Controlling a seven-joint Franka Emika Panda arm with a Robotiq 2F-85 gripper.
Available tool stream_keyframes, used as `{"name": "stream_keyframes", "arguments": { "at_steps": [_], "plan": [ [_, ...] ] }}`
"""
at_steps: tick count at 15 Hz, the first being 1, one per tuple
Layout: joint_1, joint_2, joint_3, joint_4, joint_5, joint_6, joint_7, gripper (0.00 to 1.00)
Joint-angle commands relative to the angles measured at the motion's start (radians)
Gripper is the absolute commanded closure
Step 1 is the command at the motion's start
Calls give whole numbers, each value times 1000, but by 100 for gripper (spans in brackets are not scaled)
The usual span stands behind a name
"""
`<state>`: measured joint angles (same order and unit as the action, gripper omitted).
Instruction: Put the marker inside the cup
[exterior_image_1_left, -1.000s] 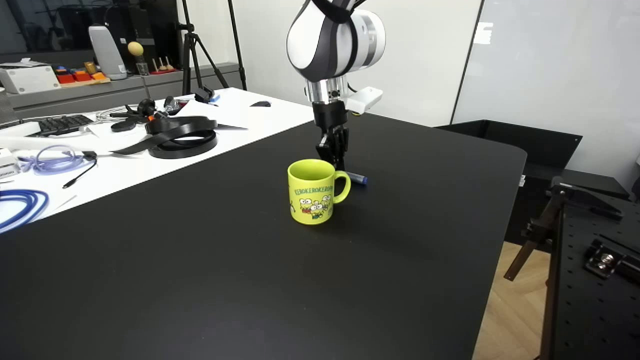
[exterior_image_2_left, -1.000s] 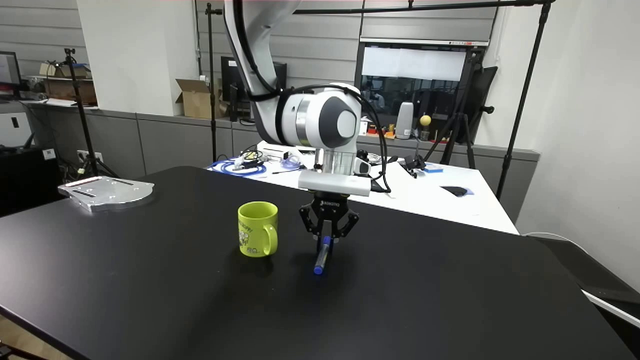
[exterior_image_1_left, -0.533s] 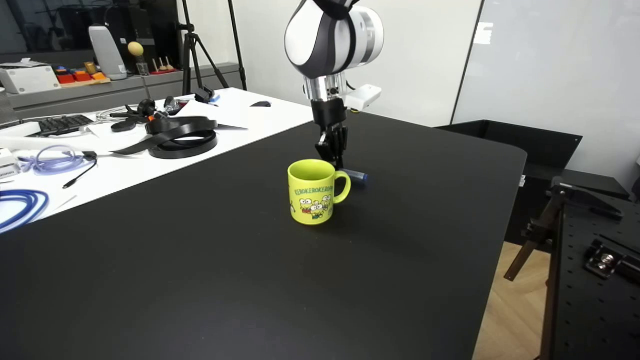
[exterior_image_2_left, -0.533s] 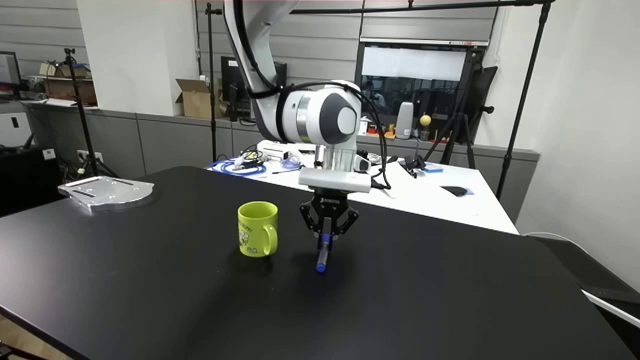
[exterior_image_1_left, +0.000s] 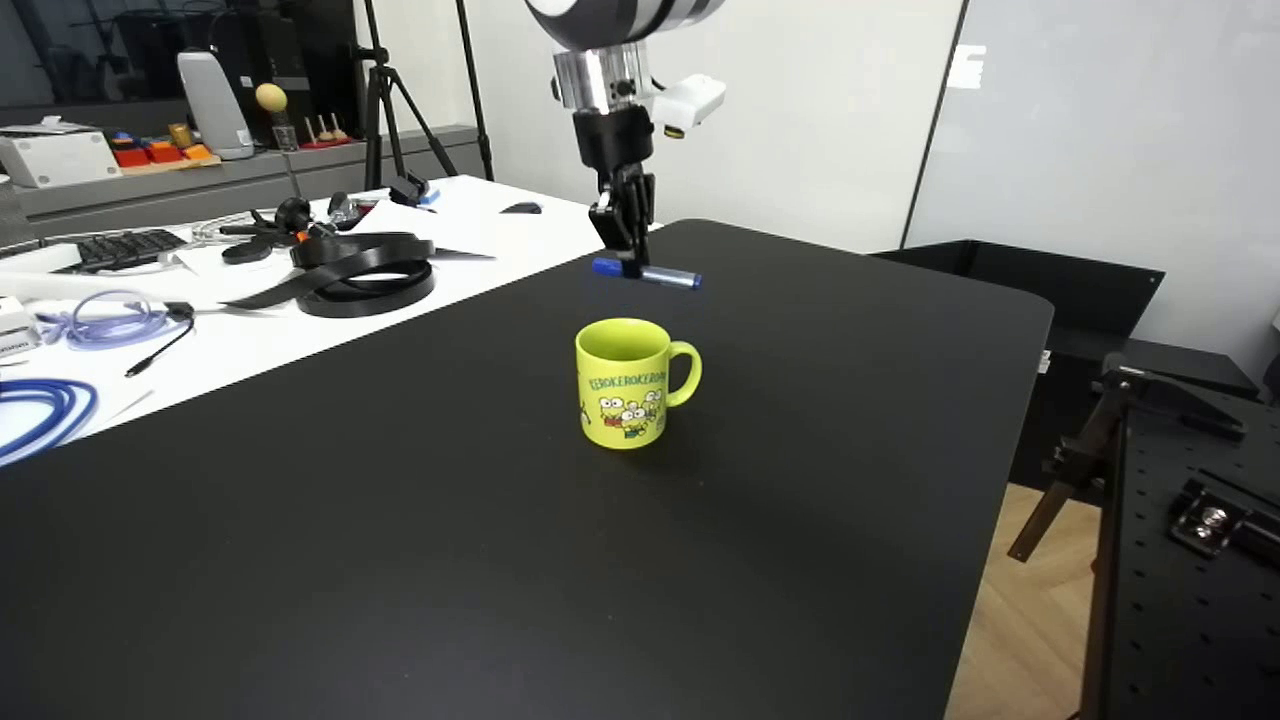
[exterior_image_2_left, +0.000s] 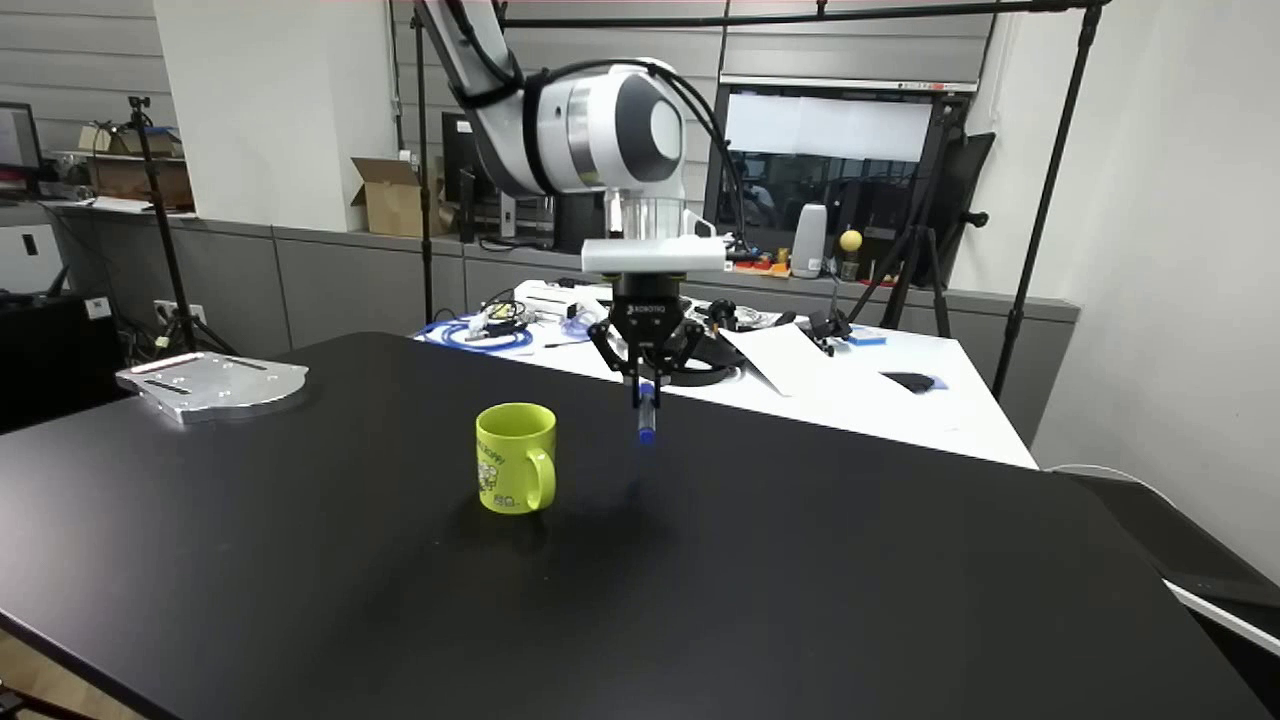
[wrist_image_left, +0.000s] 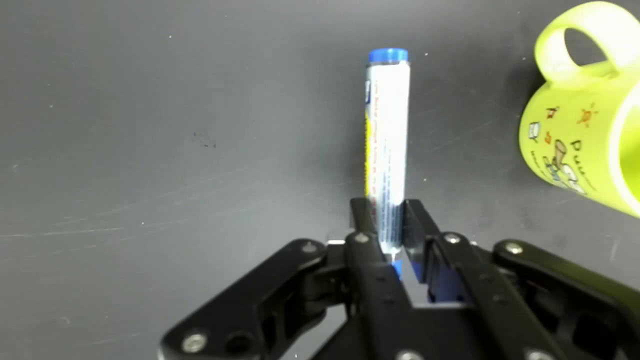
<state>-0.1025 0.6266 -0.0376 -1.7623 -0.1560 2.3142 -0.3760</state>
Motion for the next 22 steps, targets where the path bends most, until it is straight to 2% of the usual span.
{"name": "stream_keyframes", "arguments": {
  "at_steps": [1, 4, 8, 11, 16, 19, 20, 21, 22],
  "plan": [
    [23, -83, 10, -3, -14, -143, 22, 95],
    [46, -128, 22, 0, -14, -266, 29, 95],
    [70, -162, 43, -42, -20, -177, 35, 95],
    [88, -177, 53, -100, -19, -40, 53, 95],
    [131, -215, 30, -264, -43, 382, 172, 95],
    [168, -246, -13, -358, -70, 607, 267, 95],
    [174, -258, -19, -382, -68, 643, 270, 95],
    [141, -197, 19, -304, -45, 583, 202, 79],
    [147, -209, 11, -329, -46, 616, 212, 79]
  ]
}}
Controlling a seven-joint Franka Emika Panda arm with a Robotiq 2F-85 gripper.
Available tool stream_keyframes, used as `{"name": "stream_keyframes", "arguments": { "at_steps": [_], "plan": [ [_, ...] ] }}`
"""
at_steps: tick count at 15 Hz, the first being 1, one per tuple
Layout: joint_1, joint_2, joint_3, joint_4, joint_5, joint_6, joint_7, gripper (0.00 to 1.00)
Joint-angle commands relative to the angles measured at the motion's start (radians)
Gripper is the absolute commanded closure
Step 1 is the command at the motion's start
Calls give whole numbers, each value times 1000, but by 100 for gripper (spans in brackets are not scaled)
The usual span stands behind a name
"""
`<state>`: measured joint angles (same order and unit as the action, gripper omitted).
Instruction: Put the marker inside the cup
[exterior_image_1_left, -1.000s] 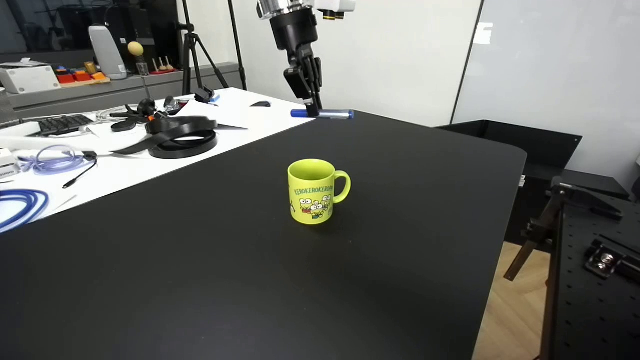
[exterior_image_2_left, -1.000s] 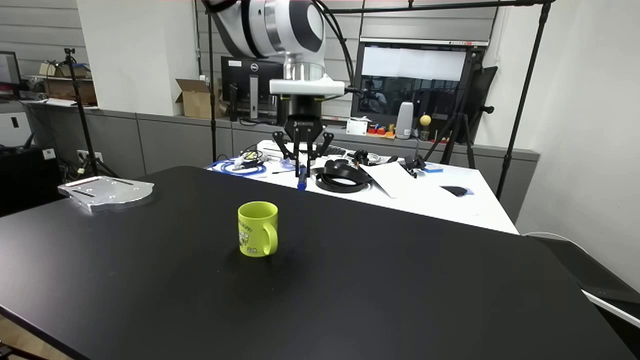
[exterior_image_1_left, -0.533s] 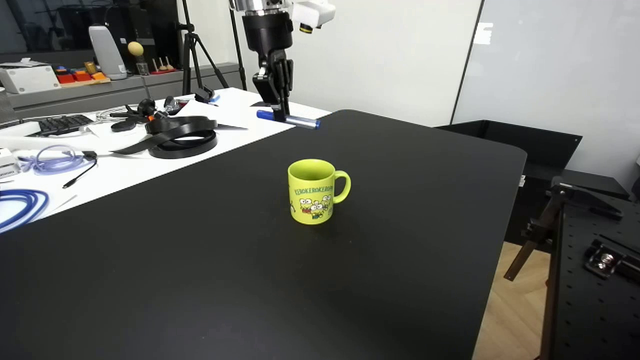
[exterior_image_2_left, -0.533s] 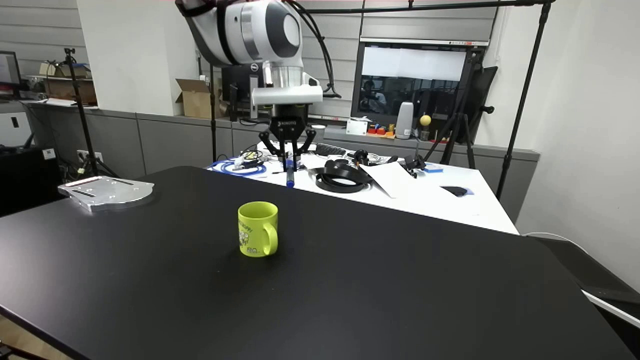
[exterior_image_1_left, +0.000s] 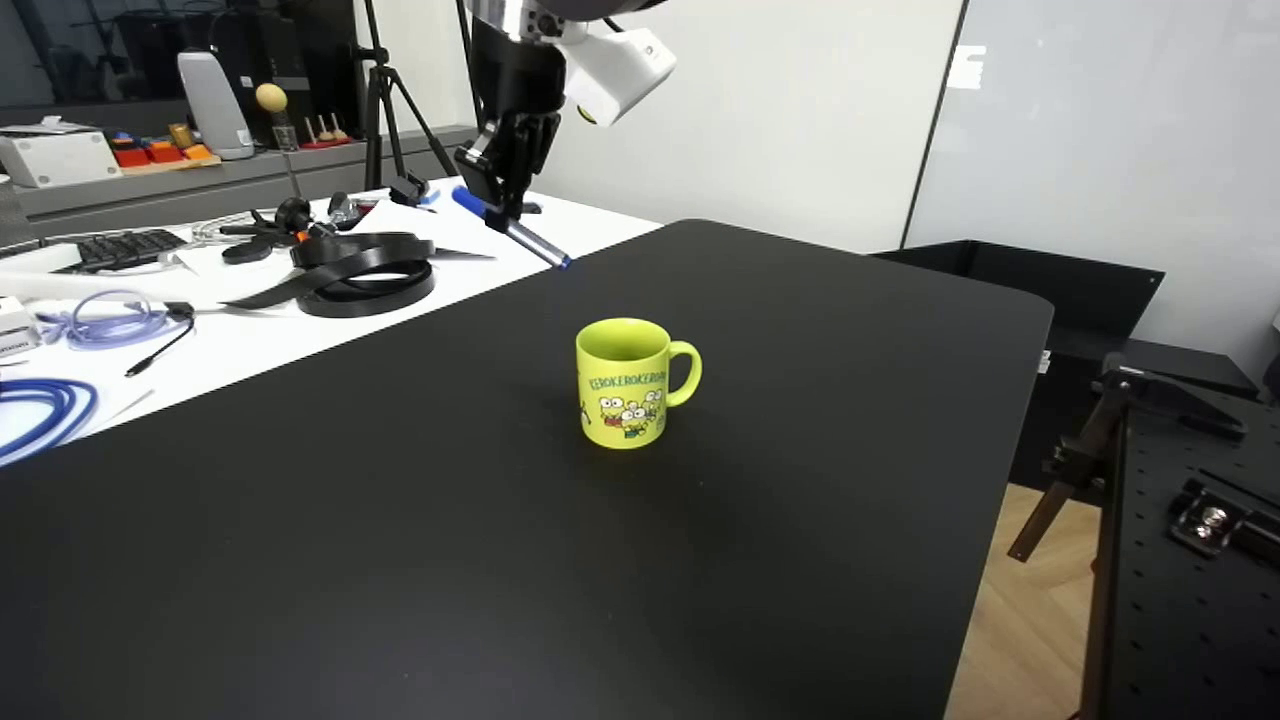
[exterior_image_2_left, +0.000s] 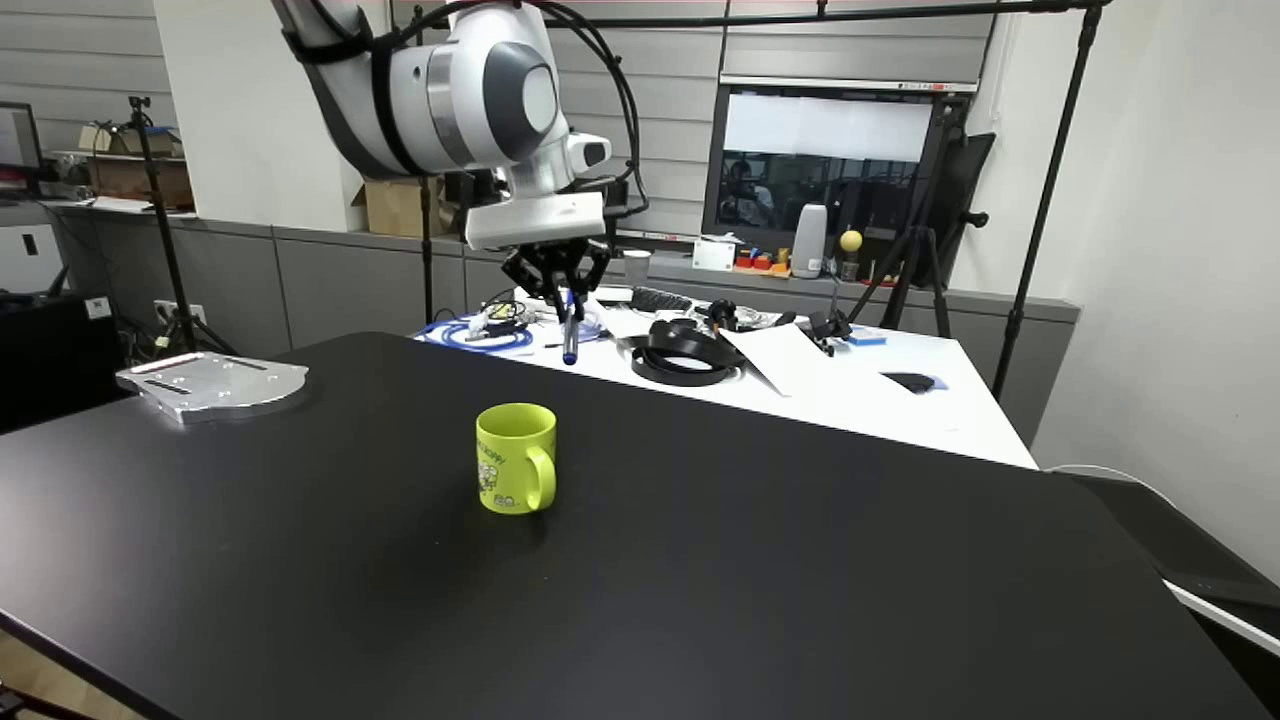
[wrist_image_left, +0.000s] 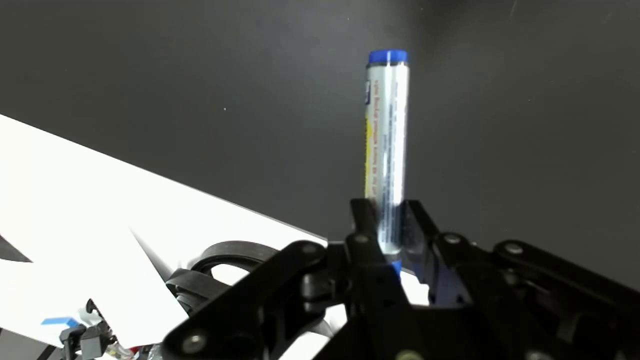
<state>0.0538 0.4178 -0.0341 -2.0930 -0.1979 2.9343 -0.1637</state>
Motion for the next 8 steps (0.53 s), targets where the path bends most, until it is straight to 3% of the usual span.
{"name": "stream_keyframes", "arguments": {
  "at_steps": [1, 2, 5, 8],
  "plan": [
    [-5, -10, 4, -14, -5, 9, 7, 79],
    [-4, -17, 3, -22, -4, 14, 9, 95],
    [56, -11, -63, -39, -73, 74, 48, 95],
    [234, -3, -272, -59, -227, 212, 138, 95]
  ]
}}
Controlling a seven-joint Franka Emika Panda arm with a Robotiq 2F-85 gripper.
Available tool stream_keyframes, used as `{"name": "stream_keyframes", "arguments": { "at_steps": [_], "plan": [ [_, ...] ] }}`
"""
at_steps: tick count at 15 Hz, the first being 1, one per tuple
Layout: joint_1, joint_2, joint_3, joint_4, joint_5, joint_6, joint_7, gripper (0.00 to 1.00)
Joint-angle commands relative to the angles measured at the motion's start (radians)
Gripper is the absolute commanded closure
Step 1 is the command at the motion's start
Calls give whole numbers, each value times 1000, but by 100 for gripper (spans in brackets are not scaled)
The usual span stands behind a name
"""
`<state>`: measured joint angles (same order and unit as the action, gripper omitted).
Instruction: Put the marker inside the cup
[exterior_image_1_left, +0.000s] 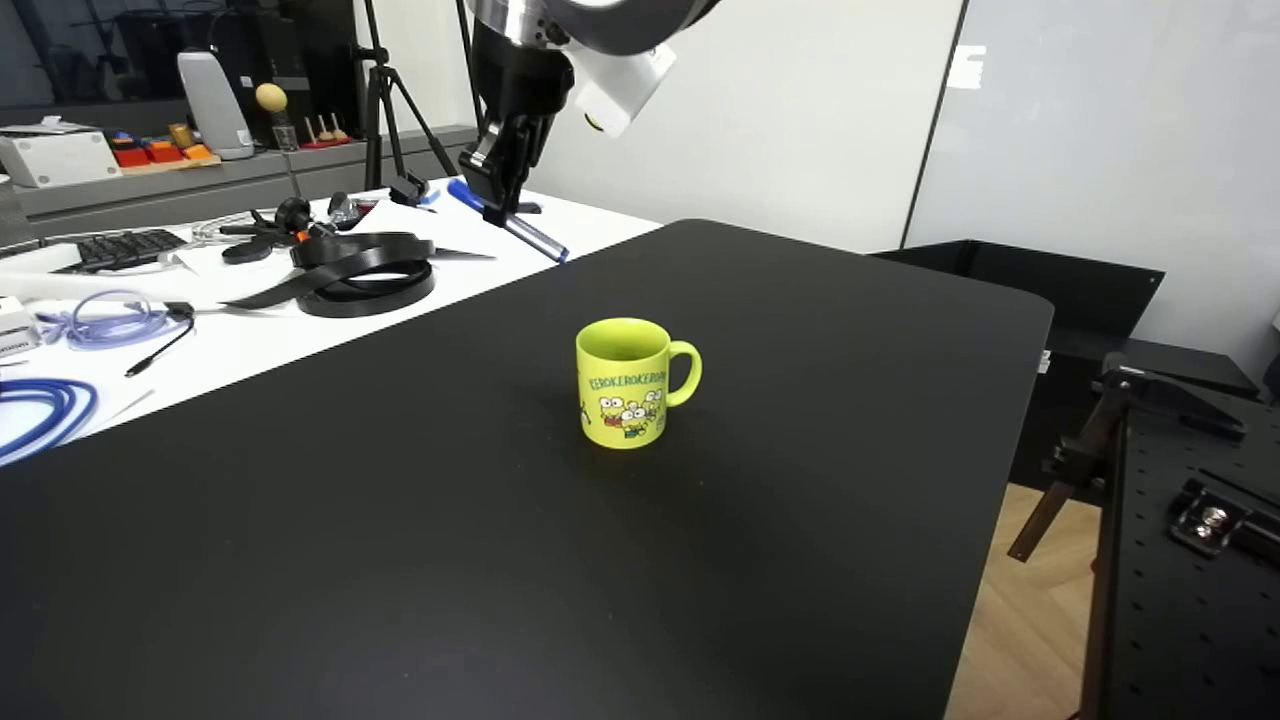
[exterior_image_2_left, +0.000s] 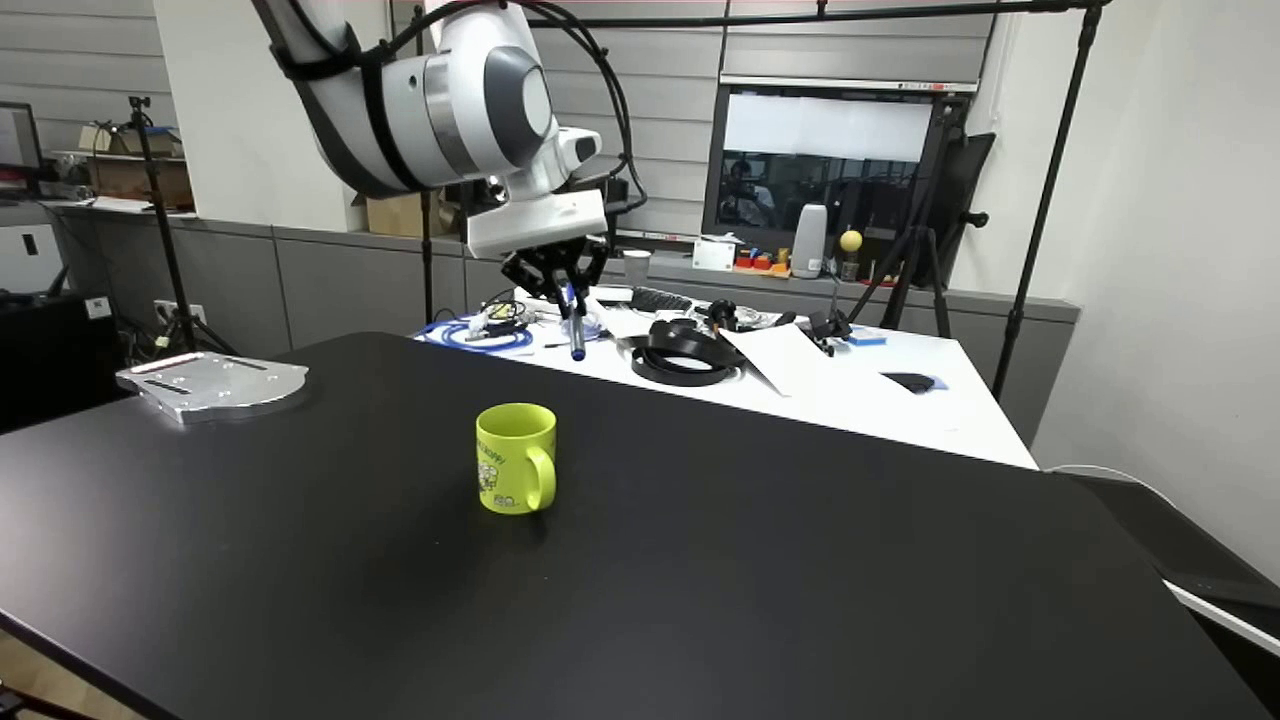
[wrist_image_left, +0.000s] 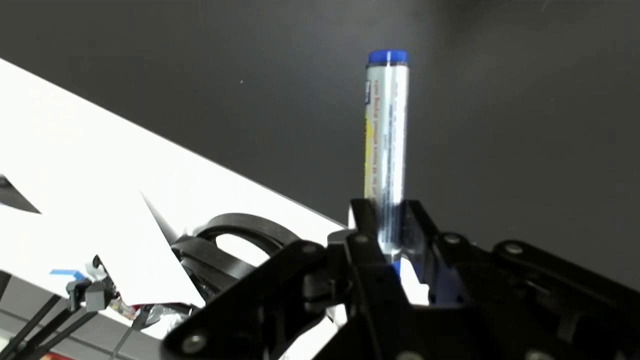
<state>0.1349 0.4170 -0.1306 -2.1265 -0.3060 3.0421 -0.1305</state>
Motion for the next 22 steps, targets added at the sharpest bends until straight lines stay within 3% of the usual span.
{"name": "stream_keyframes", "arguments": {
  "at_steps": [1, 2, 4, 9, 13, 18, 22],
  "plan": [
    [223, 8, -256, -26, -145, 146, 140, 95],
    [281, 18, -319, -29, -143, 172, 169, 95],
    [342, 21, -362, -57, -100, 189, 190, 95],
    [350, -38, -278, -143, -23, 126, 201, 95],
    [389, -48, -309, -189, 24, 124, 209, 95],
    [492, -62, -446, -253, 32, 110, 230, 95],
    [453, -61, -412, -286, 43, 135, 199, 95]
  ]
}}
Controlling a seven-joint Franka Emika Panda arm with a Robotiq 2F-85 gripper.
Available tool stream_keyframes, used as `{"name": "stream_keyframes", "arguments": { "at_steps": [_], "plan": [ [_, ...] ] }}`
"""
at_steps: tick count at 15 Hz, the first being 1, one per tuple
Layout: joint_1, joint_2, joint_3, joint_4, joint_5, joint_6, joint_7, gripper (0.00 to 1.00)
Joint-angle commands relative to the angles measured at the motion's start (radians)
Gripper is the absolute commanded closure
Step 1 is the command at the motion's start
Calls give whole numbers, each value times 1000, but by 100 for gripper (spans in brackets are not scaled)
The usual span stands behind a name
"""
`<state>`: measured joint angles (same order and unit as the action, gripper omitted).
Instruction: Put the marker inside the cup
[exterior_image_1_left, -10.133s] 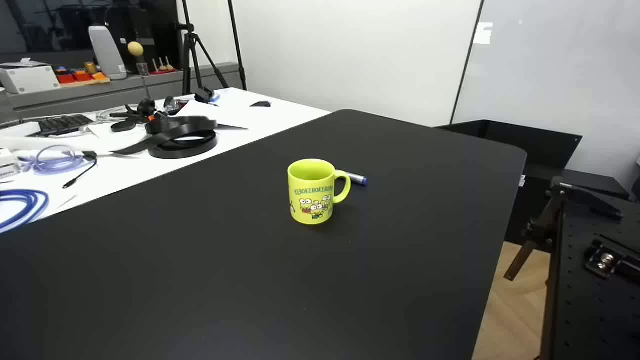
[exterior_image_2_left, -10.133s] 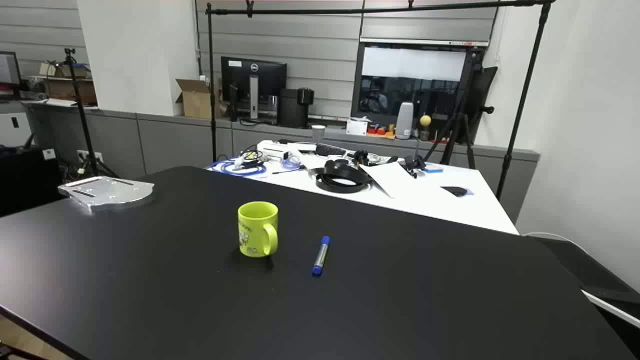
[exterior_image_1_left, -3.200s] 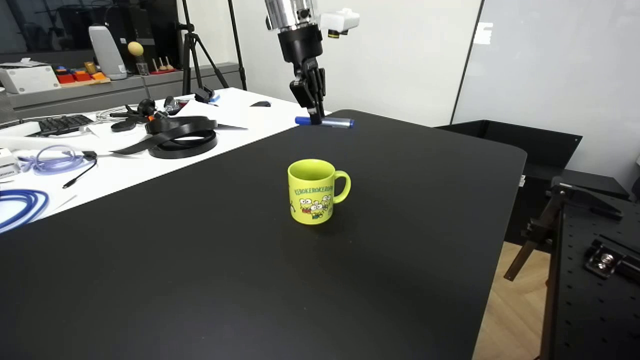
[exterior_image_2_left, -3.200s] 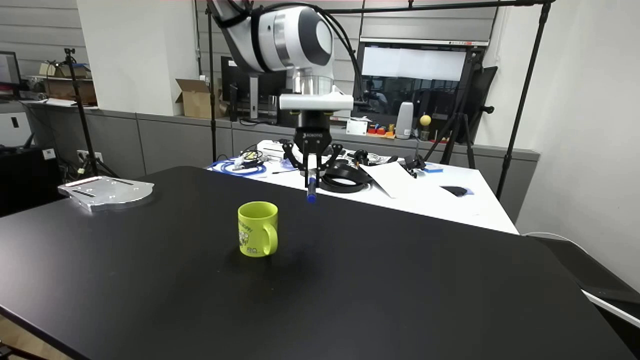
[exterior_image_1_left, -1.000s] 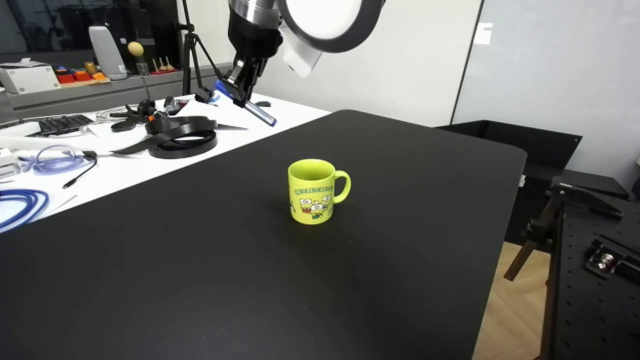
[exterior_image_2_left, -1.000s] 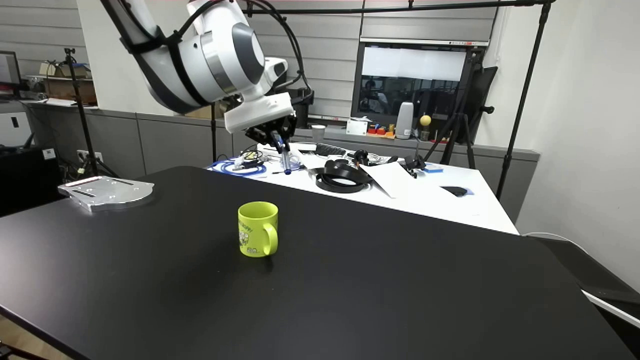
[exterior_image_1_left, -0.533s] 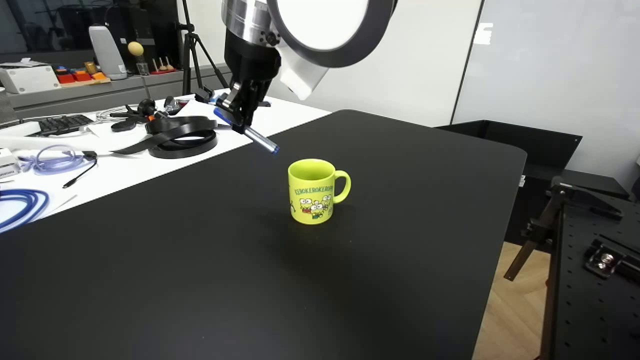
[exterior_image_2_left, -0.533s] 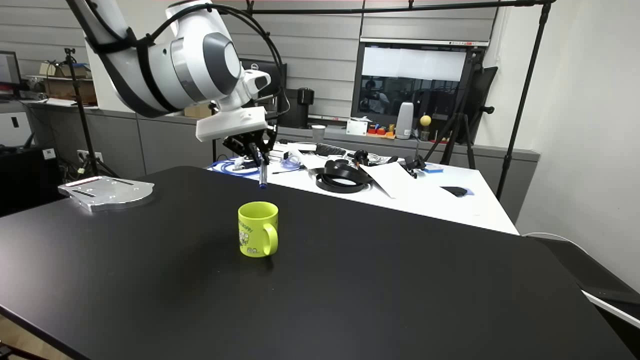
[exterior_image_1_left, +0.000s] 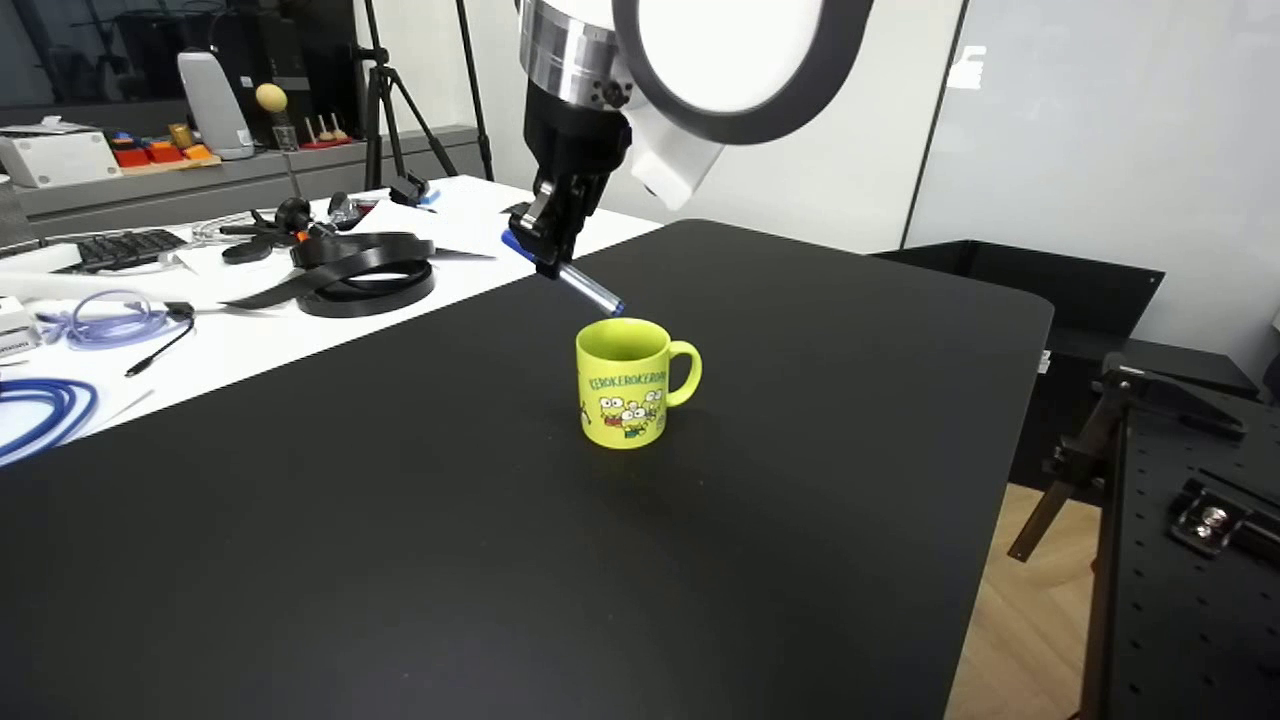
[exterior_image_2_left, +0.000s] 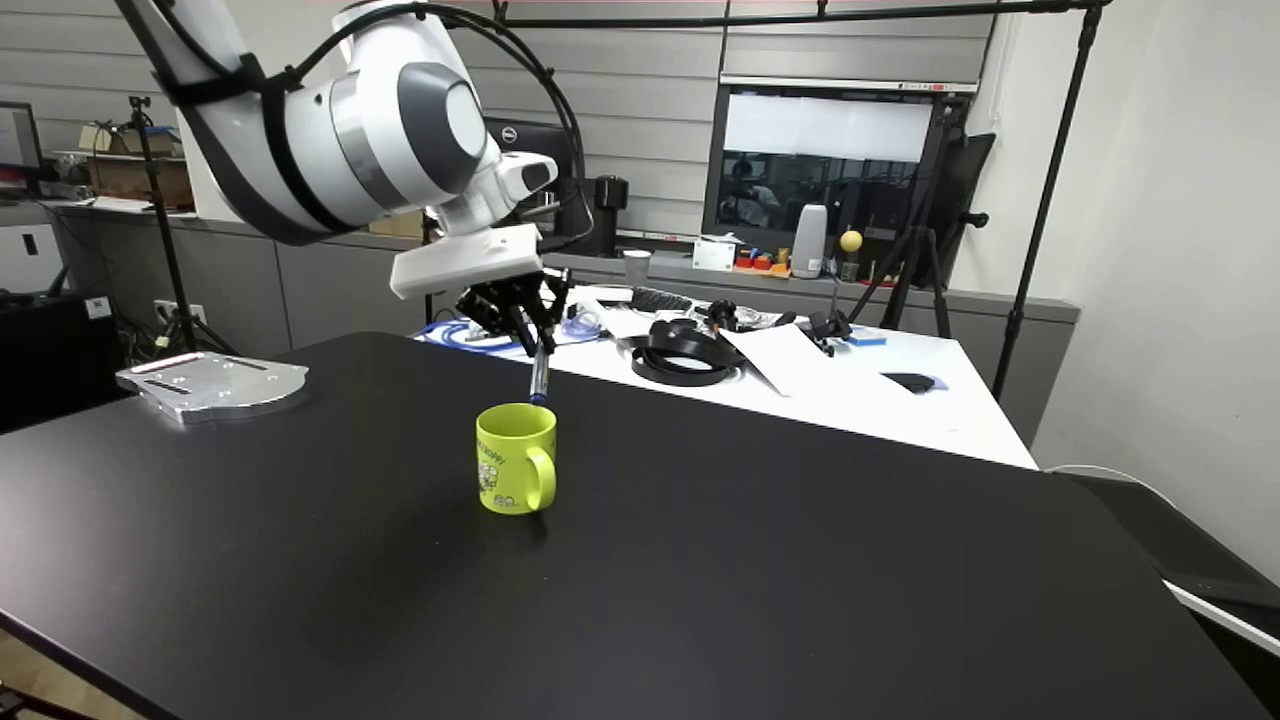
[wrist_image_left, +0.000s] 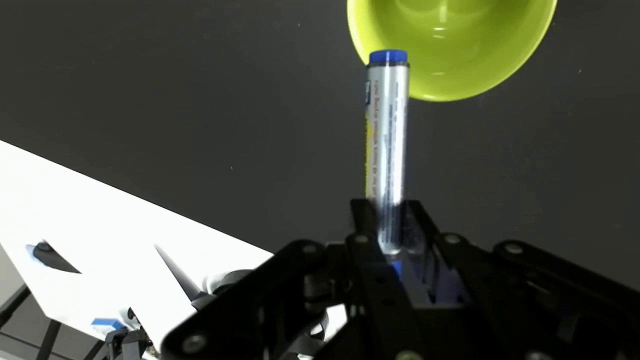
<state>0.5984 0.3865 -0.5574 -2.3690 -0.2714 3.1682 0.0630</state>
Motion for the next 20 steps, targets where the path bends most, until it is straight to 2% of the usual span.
{"name": "stream_keyframes", "arguments": {
  "at_steps": [1, 9, 10, 11, 12, 17, 18, 20],
  "plan": [
    [-11, -29, 18, -48, 8, 9, 5, 95],
    [-18, -22, 37, -73, 3, 40, -2, 95],
    [-31, -28, 52, -79, 4, 32, -6, 54],
    [-39, -31, 61, -83, 4, 31, -7, 54],
    [-49, -33, 72, -88, 4, 29, -9, 49],
    [-132, -48, 156, -101, 8, 11, -16, 15],
    [-174, -61, 200, -102, 11, -14, -23, 7],
    [-260, -89, 290, -94, 51, -120, -55, 0]
  ]
}}
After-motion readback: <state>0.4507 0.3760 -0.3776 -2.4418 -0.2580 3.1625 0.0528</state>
